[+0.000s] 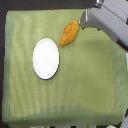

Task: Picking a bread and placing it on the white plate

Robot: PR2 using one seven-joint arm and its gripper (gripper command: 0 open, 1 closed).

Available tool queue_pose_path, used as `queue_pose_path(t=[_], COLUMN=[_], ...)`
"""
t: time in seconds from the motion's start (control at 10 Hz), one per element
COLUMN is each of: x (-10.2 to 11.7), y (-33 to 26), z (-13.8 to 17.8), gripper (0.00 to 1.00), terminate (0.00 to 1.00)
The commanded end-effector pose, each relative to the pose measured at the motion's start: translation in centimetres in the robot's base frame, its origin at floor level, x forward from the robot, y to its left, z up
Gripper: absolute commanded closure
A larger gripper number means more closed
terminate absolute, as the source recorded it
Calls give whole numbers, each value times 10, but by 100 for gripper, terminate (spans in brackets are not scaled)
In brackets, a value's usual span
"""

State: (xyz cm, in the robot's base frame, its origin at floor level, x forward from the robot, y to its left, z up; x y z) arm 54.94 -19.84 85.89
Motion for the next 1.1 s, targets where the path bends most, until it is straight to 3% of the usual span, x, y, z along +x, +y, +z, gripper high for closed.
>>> queue_pose_path(t=[0.0, 0.2, 0.6, 1.0], x=[52, 54, 24, 48], y=[72, 96, 132, 141], z=[-49, -69, -108, -128], gripper=[0, 0, 0, 0], terminate=[0, 0, 0, 0])
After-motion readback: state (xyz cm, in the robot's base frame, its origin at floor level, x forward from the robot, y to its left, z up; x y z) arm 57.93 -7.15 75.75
